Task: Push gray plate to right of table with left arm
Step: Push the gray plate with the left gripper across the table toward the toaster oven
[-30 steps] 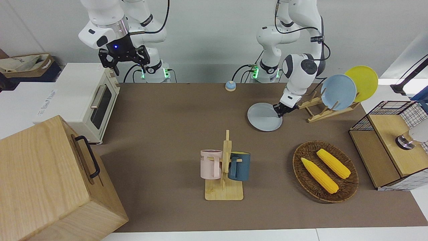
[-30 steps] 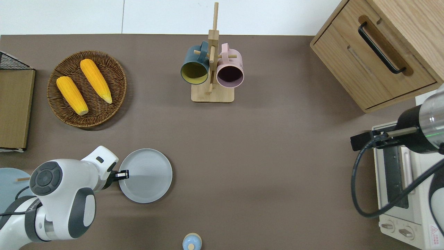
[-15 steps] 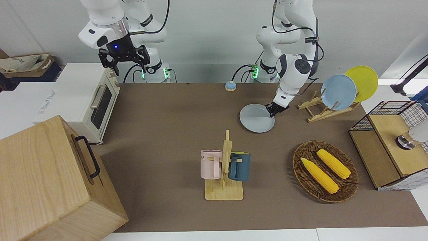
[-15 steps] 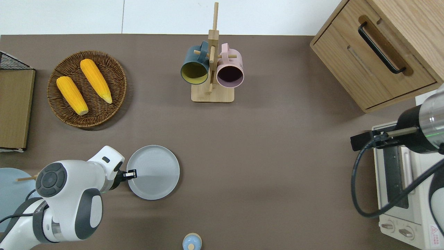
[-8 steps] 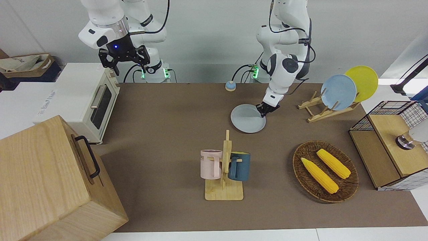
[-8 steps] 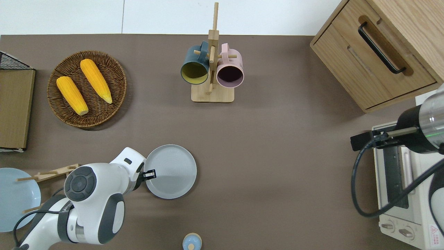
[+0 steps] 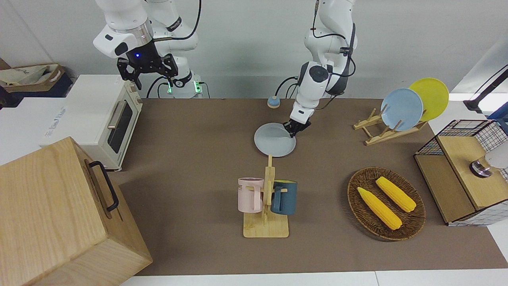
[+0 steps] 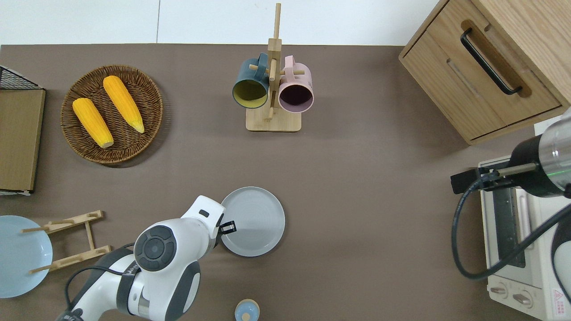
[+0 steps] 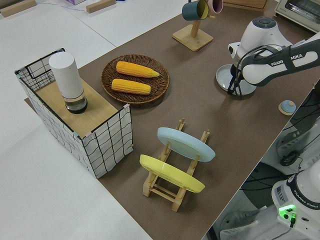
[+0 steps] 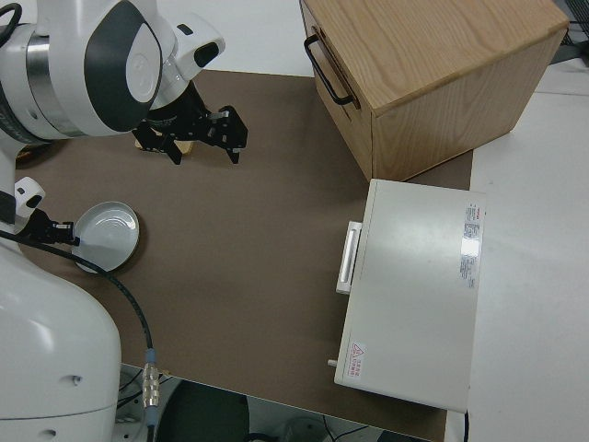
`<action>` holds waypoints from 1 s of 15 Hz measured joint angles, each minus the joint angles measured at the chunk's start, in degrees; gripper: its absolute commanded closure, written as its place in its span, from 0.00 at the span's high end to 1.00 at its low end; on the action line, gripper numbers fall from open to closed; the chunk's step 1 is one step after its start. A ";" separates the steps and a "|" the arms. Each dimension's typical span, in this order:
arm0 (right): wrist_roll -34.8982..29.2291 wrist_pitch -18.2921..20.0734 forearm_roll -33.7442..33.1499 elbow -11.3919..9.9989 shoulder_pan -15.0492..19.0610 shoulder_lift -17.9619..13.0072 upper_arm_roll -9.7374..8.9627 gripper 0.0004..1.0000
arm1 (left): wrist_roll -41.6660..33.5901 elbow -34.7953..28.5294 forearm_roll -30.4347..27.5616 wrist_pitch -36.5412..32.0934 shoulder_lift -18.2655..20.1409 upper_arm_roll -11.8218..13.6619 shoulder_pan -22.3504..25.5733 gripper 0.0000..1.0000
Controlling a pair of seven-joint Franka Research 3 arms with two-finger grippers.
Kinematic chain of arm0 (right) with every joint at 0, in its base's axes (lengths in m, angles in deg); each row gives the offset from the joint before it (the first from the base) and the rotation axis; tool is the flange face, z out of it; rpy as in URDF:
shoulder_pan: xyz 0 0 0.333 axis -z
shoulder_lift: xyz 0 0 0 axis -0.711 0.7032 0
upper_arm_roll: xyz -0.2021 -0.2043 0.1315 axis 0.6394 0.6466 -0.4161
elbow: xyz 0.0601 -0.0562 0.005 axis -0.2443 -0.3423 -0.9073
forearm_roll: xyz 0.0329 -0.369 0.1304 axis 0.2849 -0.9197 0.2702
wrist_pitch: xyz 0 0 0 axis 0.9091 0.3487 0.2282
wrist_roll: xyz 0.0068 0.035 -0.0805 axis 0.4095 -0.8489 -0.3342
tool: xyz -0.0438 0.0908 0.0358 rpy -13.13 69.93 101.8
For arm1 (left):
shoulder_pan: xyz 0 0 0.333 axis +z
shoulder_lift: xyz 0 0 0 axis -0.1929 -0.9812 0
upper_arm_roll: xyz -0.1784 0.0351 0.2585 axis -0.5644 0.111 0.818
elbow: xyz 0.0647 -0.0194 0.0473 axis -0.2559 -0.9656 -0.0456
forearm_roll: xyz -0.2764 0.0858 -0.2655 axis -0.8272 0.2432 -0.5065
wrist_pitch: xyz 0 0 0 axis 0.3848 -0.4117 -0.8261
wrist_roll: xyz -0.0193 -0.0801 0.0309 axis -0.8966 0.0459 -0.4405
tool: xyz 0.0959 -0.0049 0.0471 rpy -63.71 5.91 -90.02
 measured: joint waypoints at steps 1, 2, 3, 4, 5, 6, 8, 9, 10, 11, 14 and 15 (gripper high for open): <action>0.00 0.00 0.00 0.00 0.00 0.00 0.00 0.98 | 1.97 0.74 0.00 0.04 -0.64 -0.01 -1.23 0.00; 0.00 0.00 0.00 0.00 0.00 0.00 0.00 0.98 | 3.88 1.62 0.00 0.11 -1.40 -0.04 -2.46 0.00; 0.00 0.00 0.00 0.00 0.00 0.00 0.00 0.98 | 5.71 2.52 0.00 0.21 -2.20 -0.03 -3.65 0.00; 0.00 0.00 0.00 0.00 0.00 0.00 0.00 0.98 | 7.45 3.37 0.00 0.29 -2.95 -0.06 -4.79 0.00; 0.00 0.00 0.00 0.00 0.00 0.00 0.00 0.98 | 8.89 4.14 0.01 0.40 -3.62 -0.06 -5.74 0.00; 0.00 0.00 0.00 0.00 0.00 0.00 0.00 0.98 | 10.09 4.88 0.01 0.47 -4.25 -0.07 -6.46 0.00; 0.00 0.00 0.00 0.00 0.00 0.00 0.00 0.98 | 12.70 6.39 0.02 0.58 -5.50 -0.07 -7.83 0.00; 0.00 0.00 0.00 0.00 0.00 0.00 0.00 0.98 | 14.22 7.17 0.02 0.69 -6.19 -0.09 -8.62 0.00; 0.00 0.00 0.00 0.00 0.00 0.00 0.00 0.98 | 16.17 8.26 0.16 0.80 -7.11 -0.08 -9.65 0.00; 0.00 0.00 0.00 0.00 0.00 0.00 0.00 0.98 | 18.16 9.33 0.71 0.82 -8.00 -0.09 -10.58 0.00; 0.00 0.00 0.00 0.00 0.00 0.00 0.00 0.98 | 25.08 12.65 4.80 0.76 -10.60 -0.09 -13.12 0.00; 0.00 0.00 0.00 0.00 0.00 0.00 0.00 0.98 | 28.04 14.00 6.90 0.71 -11.63 -0.07 -14.12 0.00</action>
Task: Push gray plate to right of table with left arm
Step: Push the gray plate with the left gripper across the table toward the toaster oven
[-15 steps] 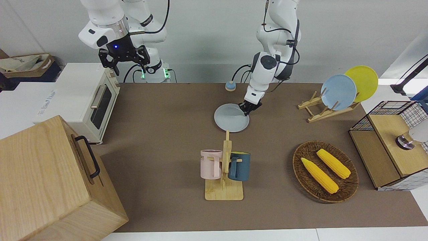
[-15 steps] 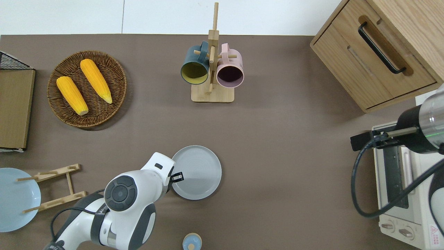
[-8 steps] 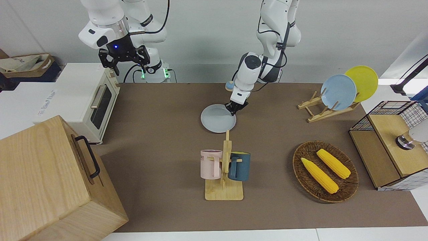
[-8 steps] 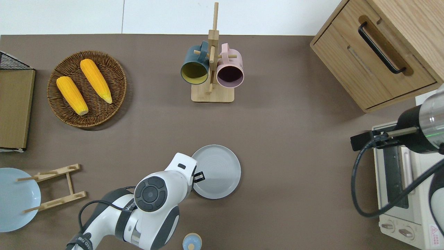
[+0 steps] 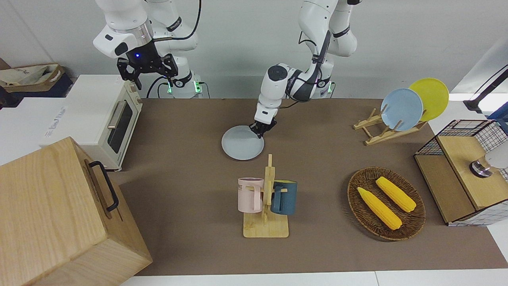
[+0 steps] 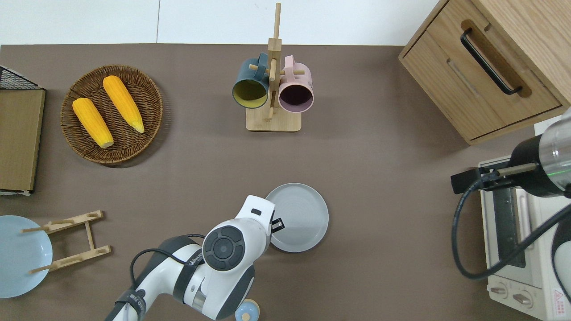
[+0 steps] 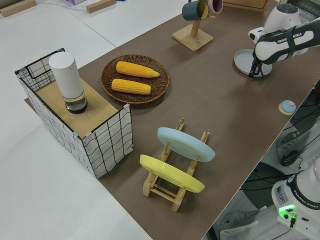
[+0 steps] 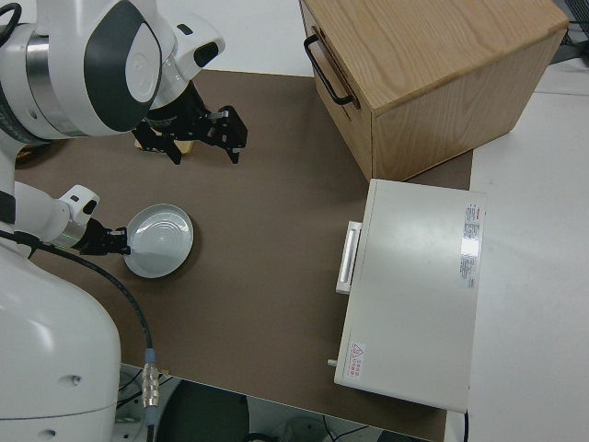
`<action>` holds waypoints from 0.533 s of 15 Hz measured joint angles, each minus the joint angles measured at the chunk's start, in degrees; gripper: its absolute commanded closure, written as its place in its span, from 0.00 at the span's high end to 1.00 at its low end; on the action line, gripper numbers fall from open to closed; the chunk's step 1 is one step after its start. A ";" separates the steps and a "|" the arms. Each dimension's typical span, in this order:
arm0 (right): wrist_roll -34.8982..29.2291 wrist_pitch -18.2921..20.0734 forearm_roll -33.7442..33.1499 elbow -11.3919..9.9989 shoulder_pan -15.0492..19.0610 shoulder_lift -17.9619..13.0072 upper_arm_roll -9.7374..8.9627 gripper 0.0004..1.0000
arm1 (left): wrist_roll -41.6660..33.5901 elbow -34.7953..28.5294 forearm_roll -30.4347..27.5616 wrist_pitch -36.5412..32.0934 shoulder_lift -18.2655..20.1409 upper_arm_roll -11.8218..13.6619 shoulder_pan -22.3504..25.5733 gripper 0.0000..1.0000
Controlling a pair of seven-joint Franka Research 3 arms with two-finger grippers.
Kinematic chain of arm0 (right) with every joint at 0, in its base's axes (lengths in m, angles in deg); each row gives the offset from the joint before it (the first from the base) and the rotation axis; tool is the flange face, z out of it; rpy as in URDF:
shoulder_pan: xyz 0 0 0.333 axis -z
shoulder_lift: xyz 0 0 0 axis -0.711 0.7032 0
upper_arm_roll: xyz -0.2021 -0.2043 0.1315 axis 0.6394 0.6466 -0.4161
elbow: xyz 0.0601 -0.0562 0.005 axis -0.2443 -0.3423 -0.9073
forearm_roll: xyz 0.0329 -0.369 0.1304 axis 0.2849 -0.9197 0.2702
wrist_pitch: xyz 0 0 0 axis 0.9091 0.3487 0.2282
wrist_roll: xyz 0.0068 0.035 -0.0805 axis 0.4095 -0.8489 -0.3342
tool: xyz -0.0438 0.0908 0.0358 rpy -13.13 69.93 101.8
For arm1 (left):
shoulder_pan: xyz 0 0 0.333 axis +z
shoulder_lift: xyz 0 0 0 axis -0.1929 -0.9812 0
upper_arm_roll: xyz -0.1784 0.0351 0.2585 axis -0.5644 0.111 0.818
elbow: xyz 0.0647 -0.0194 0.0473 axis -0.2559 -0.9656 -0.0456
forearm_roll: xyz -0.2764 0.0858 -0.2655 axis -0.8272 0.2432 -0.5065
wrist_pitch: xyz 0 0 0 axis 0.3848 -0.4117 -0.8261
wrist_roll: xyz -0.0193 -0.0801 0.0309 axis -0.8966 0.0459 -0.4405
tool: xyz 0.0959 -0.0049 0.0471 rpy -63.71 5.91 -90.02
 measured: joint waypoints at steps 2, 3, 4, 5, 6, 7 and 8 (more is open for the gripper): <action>0.00 0.00 0.00 0.00 0.00 0.00 0.00 0.98 | 5.26 2.99 2.99 -0.12 -2.29 -0.05 -1.82 0.00; 0.00 0.00 0.00 0.00 0.00 0.00 0.00 0.98 | 7.06 4.44 3.61 -0.14 -3.38 -0.02 -2.59 0.00; 0.00 0.00 0.00 0.00 0.00 0.00 0.00 0.98 | 8.41 5.84 3.92 -0.14 -4.44 -0.05 -3.21 0.00; 0.00 0.00 0.00 0.00 0.00 0.00 0.00 0.98 | 9.69 7.55 4.14 -0.14 -5.73 -0.04 -3.93 0.00; 0.00 0.00 0.00 0.00 0.00 0.00 0.00 0.98 | 10.61 9.08 4.28 -0.14 -6.87 -0.04 -4.63 0.00; 0.00 0.00 0.00 0.00 0.00 0.00 0.00 0.98 | 11.72 10.70 4.44 -0.13 -8.07 0.00 -5.54 0.00; 0.00 0.00 0.00 0.00 0.00 0.00 0.00 0.98 | 12.73 12.08 4.60 -0.13 -9.09 0.01 -6.35 0.00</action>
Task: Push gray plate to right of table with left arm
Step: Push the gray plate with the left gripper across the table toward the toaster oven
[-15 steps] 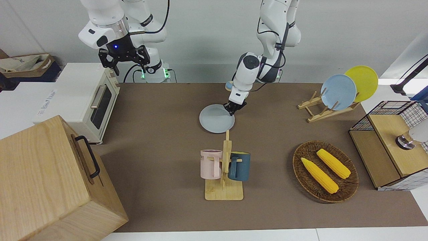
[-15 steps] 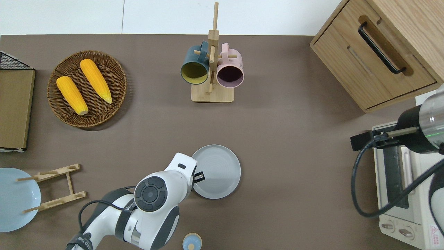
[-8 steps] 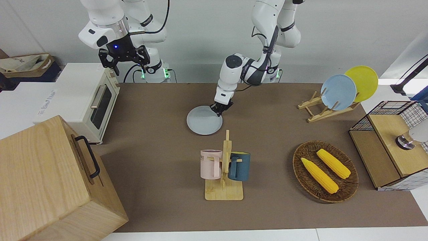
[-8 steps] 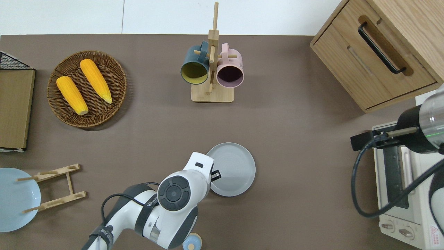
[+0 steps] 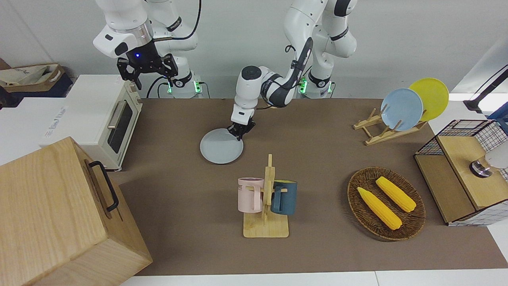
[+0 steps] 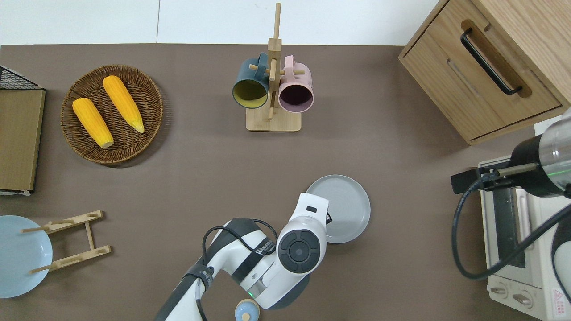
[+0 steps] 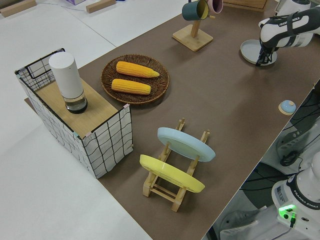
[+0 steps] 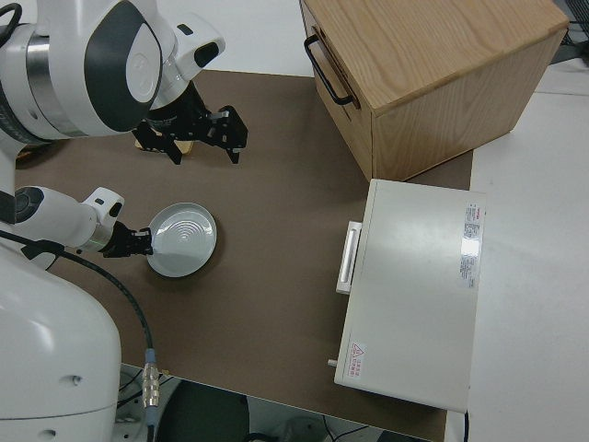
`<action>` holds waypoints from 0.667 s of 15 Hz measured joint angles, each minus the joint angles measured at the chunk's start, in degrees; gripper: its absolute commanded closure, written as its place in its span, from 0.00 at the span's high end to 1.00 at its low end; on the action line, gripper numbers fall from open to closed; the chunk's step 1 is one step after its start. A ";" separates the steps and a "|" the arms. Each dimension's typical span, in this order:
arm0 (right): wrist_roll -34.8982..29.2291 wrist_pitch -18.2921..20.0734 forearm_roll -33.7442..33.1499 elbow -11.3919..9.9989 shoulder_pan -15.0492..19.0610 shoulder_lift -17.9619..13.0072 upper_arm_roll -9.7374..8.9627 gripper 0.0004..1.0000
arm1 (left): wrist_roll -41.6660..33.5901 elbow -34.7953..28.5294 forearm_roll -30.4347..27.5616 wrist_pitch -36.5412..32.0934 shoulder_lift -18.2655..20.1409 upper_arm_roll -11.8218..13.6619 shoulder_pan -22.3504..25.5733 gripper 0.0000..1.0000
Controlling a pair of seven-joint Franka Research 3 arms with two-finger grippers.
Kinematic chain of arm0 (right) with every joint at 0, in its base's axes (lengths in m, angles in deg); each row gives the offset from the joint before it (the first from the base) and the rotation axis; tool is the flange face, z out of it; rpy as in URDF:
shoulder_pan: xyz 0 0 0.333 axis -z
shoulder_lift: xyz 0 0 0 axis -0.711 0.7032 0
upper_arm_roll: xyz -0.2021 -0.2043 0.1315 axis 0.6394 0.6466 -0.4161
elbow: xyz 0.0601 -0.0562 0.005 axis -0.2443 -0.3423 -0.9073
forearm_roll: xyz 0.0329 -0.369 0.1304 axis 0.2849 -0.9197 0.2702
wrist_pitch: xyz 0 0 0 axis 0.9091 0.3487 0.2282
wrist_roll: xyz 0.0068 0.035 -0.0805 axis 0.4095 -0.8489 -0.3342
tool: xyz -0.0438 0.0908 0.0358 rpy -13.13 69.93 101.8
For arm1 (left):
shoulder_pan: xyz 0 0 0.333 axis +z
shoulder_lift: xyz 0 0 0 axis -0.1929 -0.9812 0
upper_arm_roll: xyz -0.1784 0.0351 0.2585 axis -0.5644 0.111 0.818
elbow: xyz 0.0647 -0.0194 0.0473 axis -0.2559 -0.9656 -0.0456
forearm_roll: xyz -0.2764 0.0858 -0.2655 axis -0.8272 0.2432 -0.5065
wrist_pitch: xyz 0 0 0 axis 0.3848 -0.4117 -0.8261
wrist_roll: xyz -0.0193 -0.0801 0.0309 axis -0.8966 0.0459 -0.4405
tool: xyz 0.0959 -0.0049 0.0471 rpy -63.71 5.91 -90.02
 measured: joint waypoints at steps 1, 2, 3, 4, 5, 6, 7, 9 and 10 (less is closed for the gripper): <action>0.00 0.00 0.00 0.00 0.00 0.00 0.00 0.98 | 0.94 1.22 0.36 0.00 -0.89 0.02 -0.69 0.00; 0.00 0.00 0.00 0.00 0.00 0.00 0.00 0.98 | 1.95 2.23 0.94 -0.01 -1.61 0.03 -1.26 0.00; 0.00 0.00 0.00 0.00 0.00 0.00 0.00 0.98 | 3.24 3.16 1.68 -0.01 -2.29 0.04 -1.85 0.00; 0.00 0.00 0.00 0.00 0.00 0.00 0.00 0.98 | 4.76 4.09 2.71 -0.01 -2.95 0.05 -2.42 0.00; 0.00 0.00 0.00 0.00 0.00 0.00 0.00 0.98 | 6.46 5.04 4.02 -0.02 -3.65 0.00 -2.94 0.00; 0.00 0.00 0.00 0.00 0.00 0.00 0.00 0.98 | 8.19 5.89 5.56 -0.14 -4.25 0.02 -3.48 0.00; 0.00 0.00 0.00 0.00 0.00 0.00 0.00 0.98 | 9.53 6.47 6.83 -0.31 -4.63 0.08 -3.99 0.00; 0.00 0.00 0.00 0.00 0.00 0.00 0.00 0.98 | 11.07 7.31 7.98 -0.31 -5.23 0.15 -4.85 0.00; 0.00 0.00 0.00 0.00 0.00 0.00 0.00 0.98 | 11.33 7.75 8.05 -0.31 -5.55 0.15 -5.12 0.00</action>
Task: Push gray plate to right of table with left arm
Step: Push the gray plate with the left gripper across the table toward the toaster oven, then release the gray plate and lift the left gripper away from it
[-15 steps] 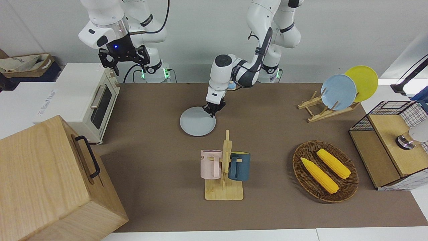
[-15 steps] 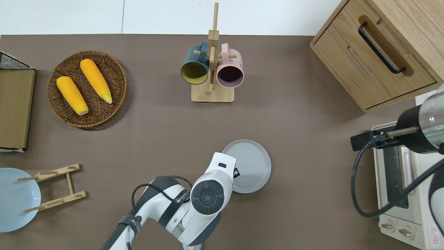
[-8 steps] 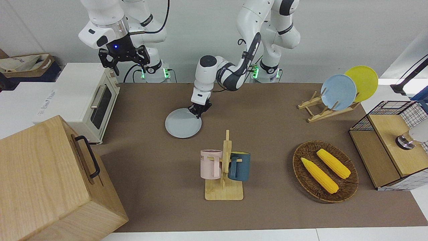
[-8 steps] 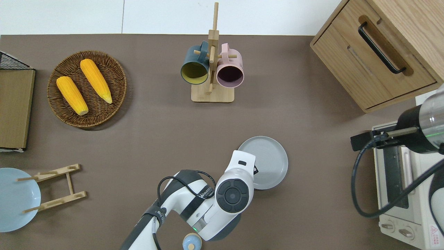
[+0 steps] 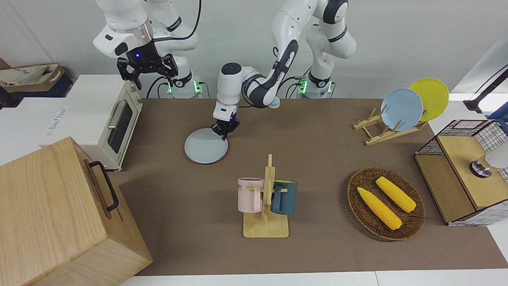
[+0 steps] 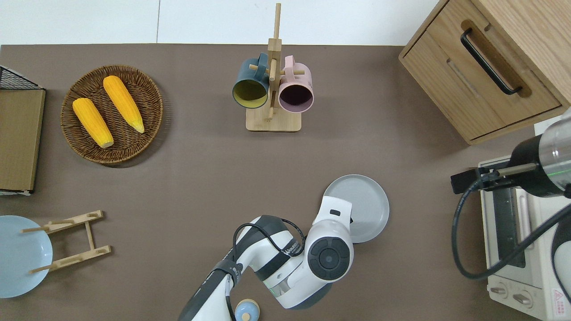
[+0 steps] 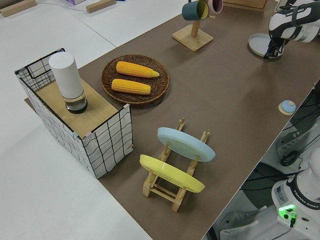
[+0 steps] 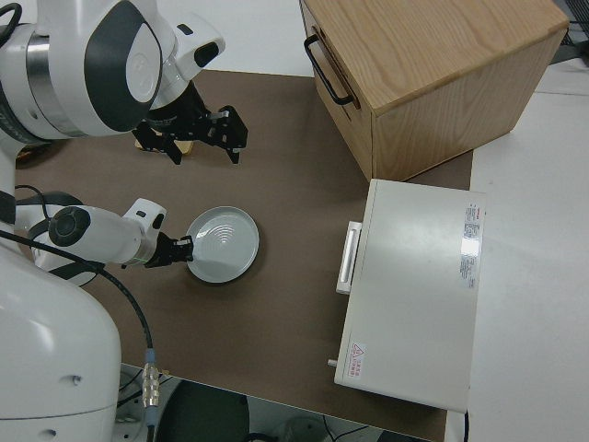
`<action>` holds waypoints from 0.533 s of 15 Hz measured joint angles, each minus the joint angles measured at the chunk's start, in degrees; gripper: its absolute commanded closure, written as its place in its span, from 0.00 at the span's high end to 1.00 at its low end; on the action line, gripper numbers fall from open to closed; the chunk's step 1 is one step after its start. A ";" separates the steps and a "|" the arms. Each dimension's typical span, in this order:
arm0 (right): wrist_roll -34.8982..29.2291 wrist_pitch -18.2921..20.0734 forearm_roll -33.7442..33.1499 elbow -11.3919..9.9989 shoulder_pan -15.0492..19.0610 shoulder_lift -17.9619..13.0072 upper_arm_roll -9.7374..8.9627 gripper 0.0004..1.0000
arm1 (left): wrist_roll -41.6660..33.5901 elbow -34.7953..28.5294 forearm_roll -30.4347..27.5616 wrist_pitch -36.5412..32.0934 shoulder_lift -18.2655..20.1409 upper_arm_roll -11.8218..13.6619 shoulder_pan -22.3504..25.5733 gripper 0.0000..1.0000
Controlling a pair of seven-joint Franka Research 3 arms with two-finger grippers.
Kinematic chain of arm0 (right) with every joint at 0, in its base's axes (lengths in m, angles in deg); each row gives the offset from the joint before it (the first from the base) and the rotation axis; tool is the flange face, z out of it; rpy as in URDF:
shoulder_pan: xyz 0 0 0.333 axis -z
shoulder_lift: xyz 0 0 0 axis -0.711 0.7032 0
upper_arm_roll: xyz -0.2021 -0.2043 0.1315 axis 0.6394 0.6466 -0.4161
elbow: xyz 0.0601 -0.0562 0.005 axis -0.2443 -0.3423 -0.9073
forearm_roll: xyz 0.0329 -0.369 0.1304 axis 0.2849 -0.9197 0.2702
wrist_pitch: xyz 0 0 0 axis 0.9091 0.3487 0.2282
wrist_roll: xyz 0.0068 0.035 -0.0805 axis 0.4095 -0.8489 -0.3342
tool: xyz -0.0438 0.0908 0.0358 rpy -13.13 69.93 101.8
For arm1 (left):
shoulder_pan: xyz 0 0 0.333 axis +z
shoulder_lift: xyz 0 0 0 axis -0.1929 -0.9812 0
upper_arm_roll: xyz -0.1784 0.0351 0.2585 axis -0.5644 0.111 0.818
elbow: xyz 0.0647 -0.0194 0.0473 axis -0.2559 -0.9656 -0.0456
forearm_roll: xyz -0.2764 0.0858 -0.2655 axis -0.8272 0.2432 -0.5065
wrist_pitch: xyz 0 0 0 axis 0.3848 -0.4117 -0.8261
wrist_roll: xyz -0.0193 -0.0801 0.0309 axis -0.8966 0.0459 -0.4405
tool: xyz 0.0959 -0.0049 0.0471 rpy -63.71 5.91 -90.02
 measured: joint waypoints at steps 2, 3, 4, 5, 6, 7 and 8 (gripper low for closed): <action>0.00 0.00 0.00 0.00 0.00 0.00 0.00 0.98 | 0.68 1.14 0.00 0.00 -0.79 -0.04 -0.50 0.00; 0.00 0.00 0.00 0.00 0.00 0.00 0.00 0.98 | 1.14 1.80 0.00 0.00 -1.26 -0.12 -0.71 0.00; 0.00 0.00 0.00 0.00 0.00 0.00 0.00 0.98 | 1.67 2.53 0.01 0.00 -1.78 -0.10 -1.06 0.00; 0.00 0.00 0.00 0.00 0.00 0.00 0.00 0.98 | 2.21 3.22 0.03 0.00 -2.27 -0.10 -1.40 0.00; 0.00 0.00 0.00 0.00 0.00 0.00 0.00 0.98 | 2.64 3.81 0.05 0.00 -2.68 -0.05 -1.71 0.00; 0.00 0.00 0.00 0.00 0.00 0.00 0.00 0.98 | 3.00 4.36 0.08 0.00 -3.08 -0.03 -2.00 0.00; 0.00 0.00 0.00 0.00 0.00 0.00 0.00 0.98 | 3.12 4.65 0.10 0.00 -3.27 -0.03 -2.13 0.00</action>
